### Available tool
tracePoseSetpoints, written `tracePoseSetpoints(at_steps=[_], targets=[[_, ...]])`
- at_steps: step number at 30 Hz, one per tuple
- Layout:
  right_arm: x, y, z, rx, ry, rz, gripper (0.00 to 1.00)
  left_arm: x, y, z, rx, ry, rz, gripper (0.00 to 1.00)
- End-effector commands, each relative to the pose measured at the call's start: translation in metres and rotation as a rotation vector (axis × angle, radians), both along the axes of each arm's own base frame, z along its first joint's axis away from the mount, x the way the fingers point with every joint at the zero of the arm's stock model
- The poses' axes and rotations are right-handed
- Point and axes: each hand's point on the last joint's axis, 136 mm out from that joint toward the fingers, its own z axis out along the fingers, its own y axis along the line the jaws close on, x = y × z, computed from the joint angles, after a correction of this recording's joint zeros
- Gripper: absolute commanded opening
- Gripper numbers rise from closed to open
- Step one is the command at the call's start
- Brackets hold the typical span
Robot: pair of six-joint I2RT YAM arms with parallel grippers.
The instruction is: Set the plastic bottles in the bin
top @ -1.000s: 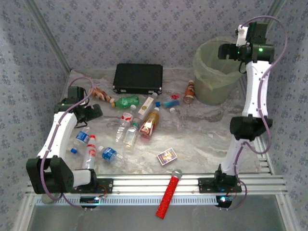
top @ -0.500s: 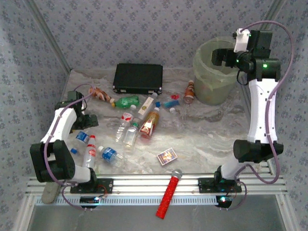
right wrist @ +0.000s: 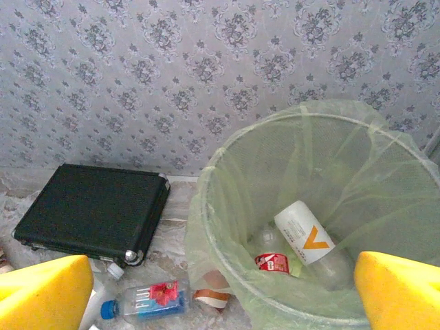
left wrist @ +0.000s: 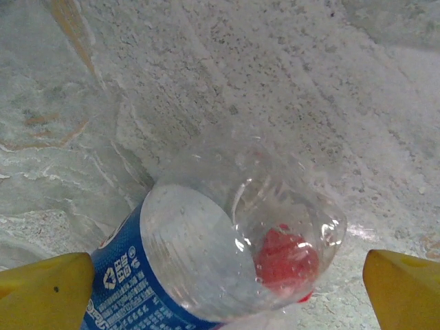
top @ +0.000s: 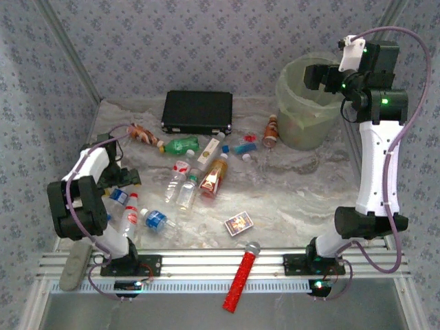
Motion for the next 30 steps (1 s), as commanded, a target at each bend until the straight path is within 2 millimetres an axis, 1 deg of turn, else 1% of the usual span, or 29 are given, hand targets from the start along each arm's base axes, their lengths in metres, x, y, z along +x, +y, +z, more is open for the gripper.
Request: tracePoseSetpoints(at_steps=[1,4,7,13,17,26,29,30], targets=[[-0.009,0.004,0.018,0.014,-0.052,0.010,0.99,0.009,-0.001,0.001,-0.022,-0.001,0.017,1.00],[-0.011,0.003,0.020,0.009,-0.060,0.005,0.99,0.014,0.000,-0.005,-0.027,0.010,0.033,0.99],[-0.014,0.003,0.022,0.006,-0.064,0.006,0.99,0.019,0.000,-0.009,-0.029,0.005,0.053,0.95],[-0.023,0.003,0.026,0.001,-0.079,0.006,0.99,0.020,-0.001,-0.024,-0.038,0.016,0.075,0.88],[-0.026,0.002,0.029,-0.003,-0.085,-0.001,0.99,0.030,0.001,-0.024,-0.032,-0.011,0.084,0.81],[-0.032,0.000,0.026,-0.007,-0.073,-0.010,0.99,0.054,-0.001,-0.026,-0.038,-0.045,0.090,0.68],[-0.035,0.001,0.027,-0.010,-0.077,-0.010,0.99,0.060,-0.005,-0.017,-0.030,-0.061,0.073,0.69],[-0.037,0.000,0.027,-0.010,-0.076,-0.010,0.99,0.060,-0.005,-0.011,-0.016,-0.067,0.062,0.72]])
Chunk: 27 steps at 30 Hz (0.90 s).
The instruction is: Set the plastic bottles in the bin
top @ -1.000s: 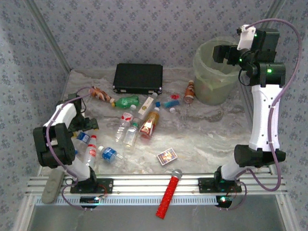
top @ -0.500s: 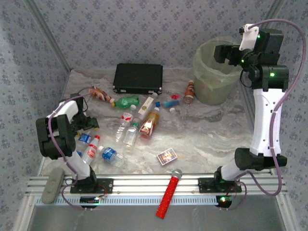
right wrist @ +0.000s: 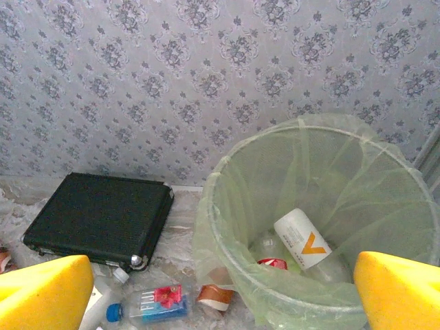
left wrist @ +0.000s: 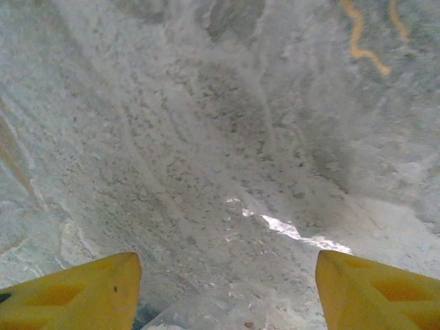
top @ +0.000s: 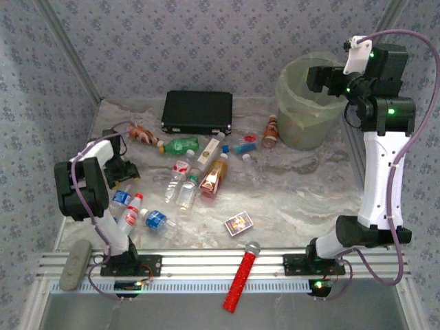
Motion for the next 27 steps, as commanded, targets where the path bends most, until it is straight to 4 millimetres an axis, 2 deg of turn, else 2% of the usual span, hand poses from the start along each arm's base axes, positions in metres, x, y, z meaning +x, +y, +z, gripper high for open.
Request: tracePoseSetpoints(at_steps=[1,6,8,12,16,22,27], targets=[[-0.013,0.000,0.008,-0.005,-0.021,-0.005,0.99,0.011,-0.003,0.023,0.027,-0.043,-0.025,0.76],[-0.015,0.002,0.006,0.001,-0.024,0.002,0.99,-0.012,0.000,0.056,0.083,-0.065,-0.032,0.92],[-0.015,0.002,0.006,0.005,-0.027,0.004,0.99,-0.028,-0.001,0.060,0.082,-0.066,-0.007,0.97],[-0.012,0.005,0.008,0.017,-0.035,0.016,0.99,-0.055,-0.004,0.053,0.057,-0.077,0.075,1.00],[-0.010,0.007,0.008,0.022,-0.037,0.025,0.99,-0.072,0.004,0.043,0.060,-0.116,0.186,1.00],[-0.010,0.008,0.007,0.028,-0.031,0.024,0.99,-0.080,0.007,0.025,0.067,-0.123,0.232,1.00],[-0.010,0.011,0.007,0.032,-0.035,0.031,0.99,-0.059,0.017,0.023,0.099,-0.156,0.249,1.00]])
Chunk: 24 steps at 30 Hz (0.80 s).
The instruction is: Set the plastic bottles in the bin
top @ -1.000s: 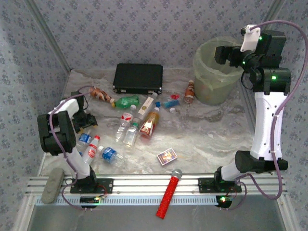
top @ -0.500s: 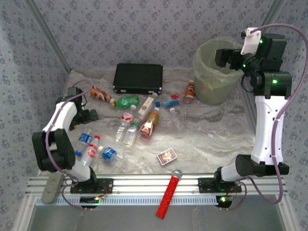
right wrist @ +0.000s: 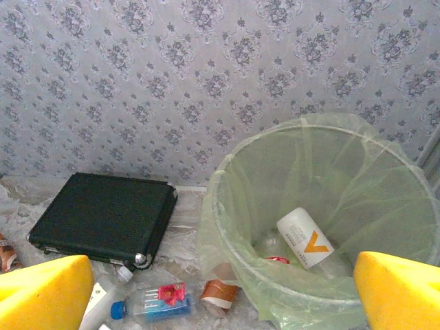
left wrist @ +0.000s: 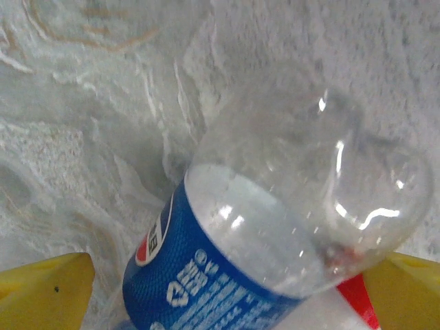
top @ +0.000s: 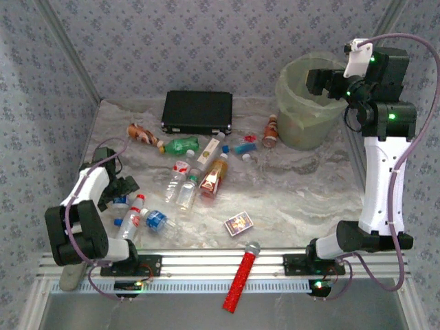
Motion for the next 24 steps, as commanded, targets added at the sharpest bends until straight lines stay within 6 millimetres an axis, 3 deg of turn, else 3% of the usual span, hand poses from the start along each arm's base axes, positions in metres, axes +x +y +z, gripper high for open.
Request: tracePoseSetpoints(at_steps=[1,9,17,24], targets=[[-0.003,0.007,0.007,0.024,-0.026,0.021,0.99,0.021,0.011,-0.001,0.032,-0.045,0.042,0.99],[-0.010,0.006,0.012,0.006,-0.035,0.013,0.99,0.040,0.017,-0.017,0.041,-0.047,0.057,0.78],[-0.013,0.011,0.005,0.012,-0.009,0.027,0.99,0.058,0.019,-0.004,0.043,-0.097,0.048,0.59],[-0.021,0.035,-0.026,0.069,0.075,0.130,0.98,0.079,0.005,0.024,-0.039,-0.193,0.032,0.51]])
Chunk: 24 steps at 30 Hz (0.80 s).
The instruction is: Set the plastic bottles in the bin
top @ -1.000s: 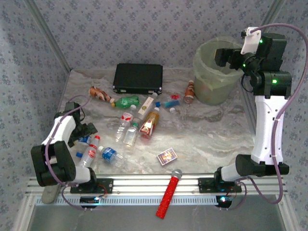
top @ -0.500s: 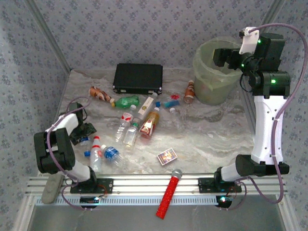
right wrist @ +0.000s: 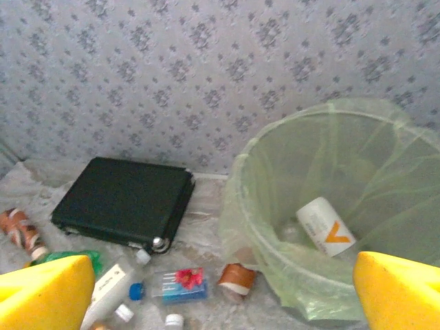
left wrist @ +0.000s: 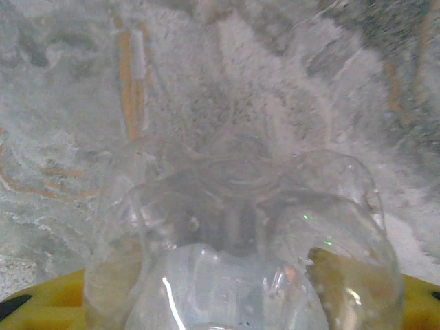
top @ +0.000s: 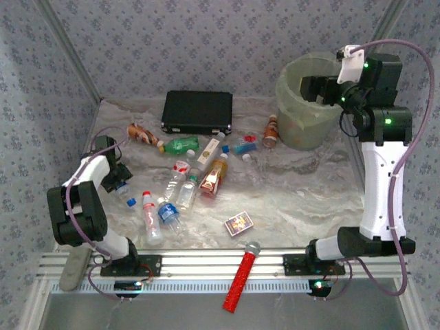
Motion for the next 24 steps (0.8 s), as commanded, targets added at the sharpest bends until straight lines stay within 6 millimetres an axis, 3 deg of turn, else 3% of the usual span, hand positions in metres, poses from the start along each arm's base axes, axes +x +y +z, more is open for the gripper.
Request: tracePoseSetpoints(at_steps=[1,4,11,15,20,24], targets=[[-0.012,0.022,-0.015,0.065,0.056,0.092,0.98,0.014,-0.012,0.026,-0.070,-0.088,-0.009,0.51],[-0.022,0.049,-0.032,0.097,0.111,0.206,0.97,0.026,-0.037,0.056,-0.170,-0.204,-0.031,0.51],[-0.051,0.130,-0.060,0.093,0.211,0.497,0.94,0.047,-0.124,0.143,-0.433,-0.470,-0.160,0.50],[-0.066,0.174,-0.075,0.110,0.261,0.643,0.93,0.054,-0.185,0.189,-0.629,-0.600,-0.229,0.49],[-0.068,0.218,-0.100,0.192,0.335,0.753,0.92,0.057,-0.250,0.240,-0.815,-0.715,-0.298,0.47],[-0.069,0.254,-0.121,0.223,0.370,0.812,0.92,0.055,-0.286,0.265,-0.959,-0.759,-0.316,0.44]])
